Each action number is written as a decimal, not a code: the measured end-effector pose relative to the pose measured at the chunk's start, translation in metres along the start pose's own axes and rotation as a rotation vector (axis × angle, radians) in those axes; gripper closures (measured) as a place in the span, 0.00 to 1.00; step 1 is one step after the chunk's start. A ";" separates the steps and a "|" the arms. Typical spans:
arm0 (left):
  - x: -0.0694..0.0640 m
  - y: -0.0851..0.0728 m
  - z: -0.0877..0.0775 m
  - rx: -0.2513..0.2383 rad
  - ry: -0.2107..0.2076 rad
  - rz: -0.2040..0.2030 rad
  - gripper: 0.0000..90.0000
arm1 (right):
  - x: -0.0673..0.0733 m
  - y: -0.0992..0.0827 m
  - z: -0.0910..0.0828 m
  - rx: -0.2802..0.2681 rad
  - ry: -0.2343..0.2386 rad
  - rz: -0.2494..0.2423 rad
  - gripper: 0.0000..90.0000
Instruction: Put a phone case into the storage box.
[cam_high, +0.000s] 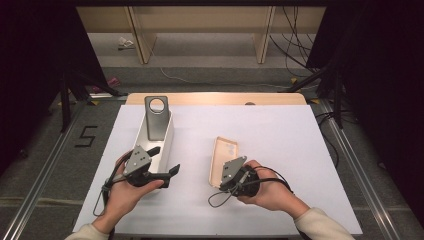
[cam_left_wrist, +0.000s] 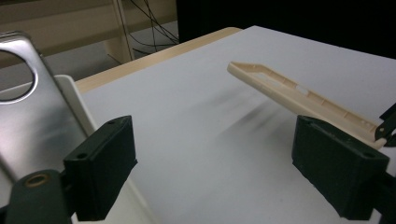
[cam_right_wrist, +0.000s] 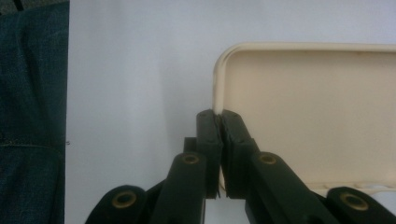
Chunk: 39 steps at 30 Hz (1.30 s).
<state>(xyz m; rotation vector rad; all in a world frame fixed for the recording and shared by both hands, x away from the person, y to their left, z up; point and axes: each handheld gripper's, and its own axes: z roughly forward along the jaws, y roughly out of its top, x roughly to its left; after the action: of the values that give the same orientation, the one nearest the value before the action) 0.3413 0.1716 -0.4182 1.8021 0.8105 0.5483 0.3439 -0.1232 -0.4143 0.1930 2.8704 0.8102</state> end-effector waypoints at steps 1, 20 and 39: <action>-0.001 0.003 0.002 0.000 -0.007 0.000 0.16 | 0.001 -0.001 -0.001 -0.001 -0.003 0.002 0.97; -0.032 0.052 0.077 0.098 -0.153 -0.052 0.24 | 0.007 -0.014 -0.011 -0.029 -0.016 0.015 0.97; -0.027 0.060 0.138 0.319 -0.187 -0.250 0.48 | 0.011 -0.008 -0.016 -0.047 -0.039 -0.017 0.97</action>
<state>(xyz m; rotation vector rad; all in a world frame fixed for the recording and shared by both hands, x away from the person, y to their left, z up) 0.4355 0.0509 -0.4116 1.9667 1.0168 0.0881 0.3295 -0.1364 -0.4059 0.1769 2.8095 0.8605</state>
